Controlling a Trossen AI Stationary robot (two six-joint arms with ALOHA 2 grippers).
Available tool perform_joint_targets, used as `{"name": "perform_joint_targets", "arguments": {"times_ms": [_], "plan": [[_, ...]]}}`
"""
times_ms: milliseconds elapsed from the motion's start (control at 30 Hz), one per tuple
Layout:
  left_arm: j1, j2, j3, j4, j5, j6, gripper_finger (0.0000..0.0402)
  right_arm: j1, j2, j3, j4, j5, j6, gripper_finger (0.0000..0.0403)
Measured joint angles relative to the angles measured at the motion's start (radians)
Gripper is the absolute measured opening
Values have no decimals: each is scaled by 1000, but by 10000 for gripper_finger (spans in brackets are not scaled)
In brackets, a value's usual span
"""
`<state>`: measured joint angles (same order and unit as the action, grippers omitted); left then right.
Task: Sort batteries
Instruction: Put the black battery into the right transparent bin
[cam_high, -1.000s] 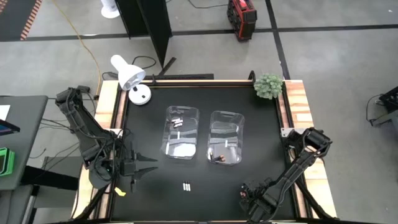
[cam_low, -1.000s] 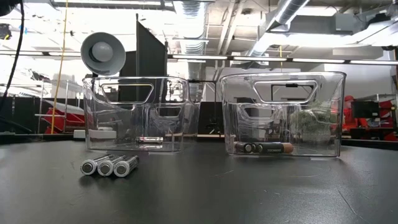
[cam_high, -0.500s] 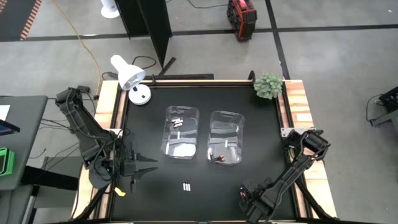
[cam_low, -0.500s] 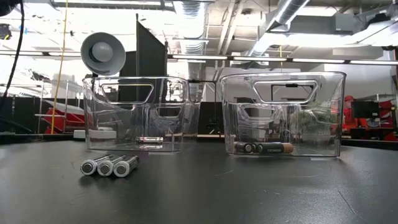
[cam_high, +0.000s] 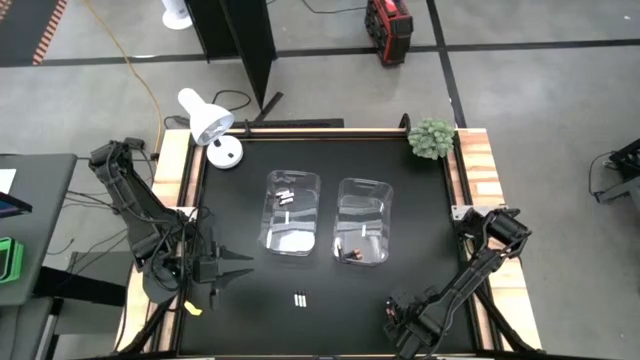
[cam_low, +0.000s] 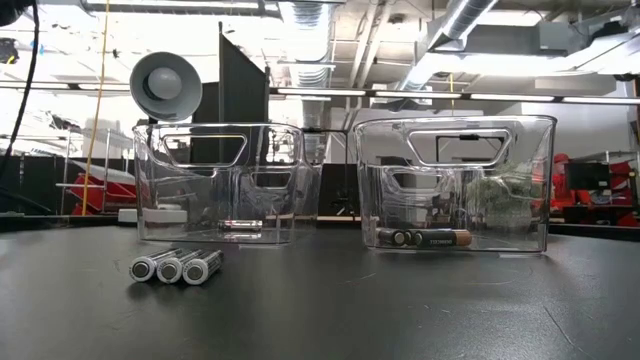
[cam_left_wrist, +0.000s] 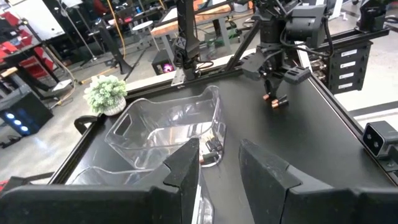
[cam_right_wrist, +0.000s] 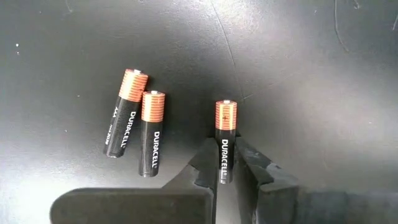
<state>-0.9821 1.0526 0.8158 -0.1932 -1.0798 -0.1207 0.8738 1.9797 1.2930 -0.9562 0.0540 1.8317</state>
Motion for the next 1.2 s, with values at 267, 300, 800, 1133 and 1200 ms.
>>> {"name": "perform_joint_targets", "arguments": {"times_ms": [267,300,800,1133,1200], "plan": [[0,0,0,0,0,0,107,0,2,9,-9,-1,-4,43],[0,0,0,0,0,0,107,0,3,14,-14,-1,-4,42],[0,0,0,0,-1,0,107,0,6,39,-58,-3,-11,42],[0,0,0,0,-1,0,107,0,5,39,-62,-3,-11,42],[0,0,0,0,-1,0,107,0,5,39,-62,-3,-11,42]]}}
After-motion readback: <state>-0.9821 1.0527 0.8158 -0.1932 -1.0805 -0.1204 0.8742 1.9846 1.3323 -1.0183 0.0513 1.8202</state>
